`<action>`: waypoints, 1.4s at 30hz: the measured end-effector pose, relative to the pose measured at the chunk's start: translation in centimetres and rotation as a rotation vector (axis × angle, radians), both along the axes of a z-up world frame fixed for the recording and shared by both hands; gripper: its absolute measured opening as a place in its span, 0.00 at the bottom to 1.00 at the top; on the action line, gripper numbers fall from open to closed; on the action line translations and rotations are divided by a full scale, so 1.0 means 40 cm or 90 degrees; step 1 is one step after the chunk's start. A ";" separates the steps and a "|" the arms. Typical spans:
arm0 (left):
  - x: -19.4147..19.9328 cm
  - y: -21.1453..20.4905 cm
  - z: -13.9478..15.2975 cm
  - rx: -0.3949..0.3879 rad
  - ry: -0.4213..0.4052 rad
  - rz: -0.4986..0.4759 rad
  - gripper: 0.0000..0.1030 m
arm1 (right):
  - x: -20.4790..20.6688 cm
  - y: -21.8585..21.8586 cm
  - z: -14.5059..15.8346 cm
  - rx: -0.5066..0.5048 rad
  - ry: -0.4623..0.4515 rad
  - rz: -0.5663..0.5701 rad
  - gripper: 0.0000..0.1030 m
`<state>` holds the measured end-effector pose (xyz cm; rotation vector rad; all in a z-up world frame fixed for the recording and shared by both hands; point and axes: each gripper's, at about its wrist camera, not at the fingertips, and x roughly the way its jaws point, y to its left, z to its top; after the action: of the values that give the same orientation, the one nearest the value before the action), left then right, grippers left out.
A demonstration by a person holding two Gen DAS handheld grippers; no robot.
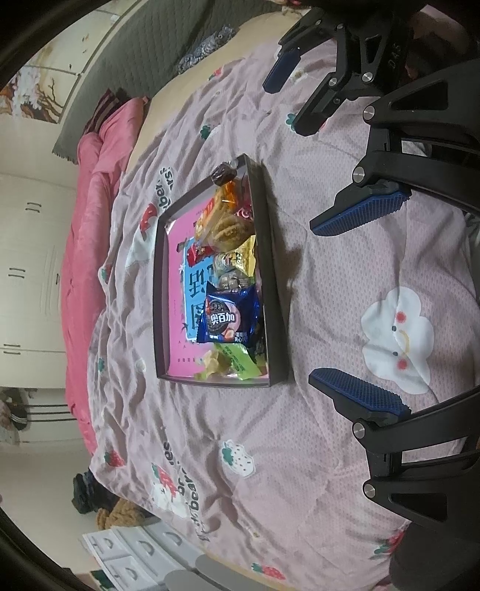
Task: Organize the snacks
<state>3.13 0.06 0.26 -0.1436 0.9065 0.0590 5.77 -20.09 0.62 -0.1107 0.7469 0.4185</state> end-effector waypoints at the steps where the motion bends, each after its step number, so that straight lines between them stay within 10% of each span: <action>1: 0.000 -0.001 0.000 0.001 0.000 0.000 0.73 | 0.001 -0.001 -0.001 0.001 0.001 -0.001 0.91; 42: 0.004 0.003 -0.013 0.018 0.014 0.022 0.73 | 0.005 -0.013 0.007 -0.007 -0.004 -0.017 0.92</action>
<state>3.30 0.17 -0.26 -0.1322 0.9247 0.1049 5.97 -20.61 0.89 -0.1117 0.7432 0.3890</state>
